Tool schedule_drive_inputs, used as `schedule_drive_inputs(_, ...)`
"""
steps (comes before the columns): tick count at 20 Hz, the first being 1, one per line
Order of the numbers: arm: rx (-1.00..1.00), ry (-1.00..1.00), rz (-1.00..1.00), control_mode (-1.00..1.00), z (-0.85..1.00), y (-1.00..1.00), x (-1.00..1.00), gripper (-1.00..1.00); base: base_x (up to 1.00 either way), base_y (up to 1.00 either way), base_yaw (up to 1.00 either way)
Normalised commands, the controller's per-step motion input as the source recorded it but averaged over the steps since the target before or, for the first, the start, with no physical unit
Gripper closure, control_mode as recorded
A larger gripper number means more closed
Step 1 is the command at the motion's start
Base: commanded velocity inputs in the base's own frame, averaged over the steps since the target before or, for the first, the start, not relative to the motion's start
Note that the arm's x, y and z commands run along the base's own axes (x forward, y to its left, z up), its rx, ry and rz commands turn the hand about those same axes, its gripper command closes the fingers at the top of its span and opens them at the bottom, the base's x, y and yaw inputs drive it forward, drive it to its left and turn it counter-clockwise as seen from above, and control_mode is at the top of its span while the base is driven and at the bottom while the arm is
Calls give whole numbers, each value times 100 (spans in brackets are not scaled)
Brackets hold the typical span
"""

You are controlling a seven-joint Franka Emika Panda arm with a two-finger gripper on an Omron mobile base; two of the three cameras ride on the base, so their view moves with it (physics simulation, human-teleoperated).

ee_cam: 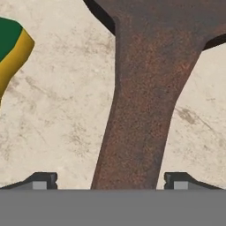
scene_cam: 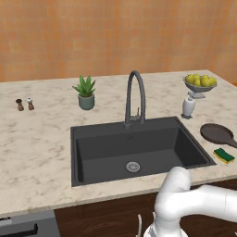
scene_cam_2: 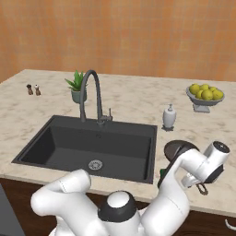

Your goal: Pick the pan and sponge and place them into the sink. Then turn on the water.

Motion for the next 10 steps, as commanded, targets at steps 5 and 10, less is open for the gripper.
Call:
schedule_drive_inputs(5,0,-5,0,-100,8,-15,0,-100,0,0,0)
schedule_drive_inputs(10,8,-7,2,-100,1,-36,0,-100,0,0,0)
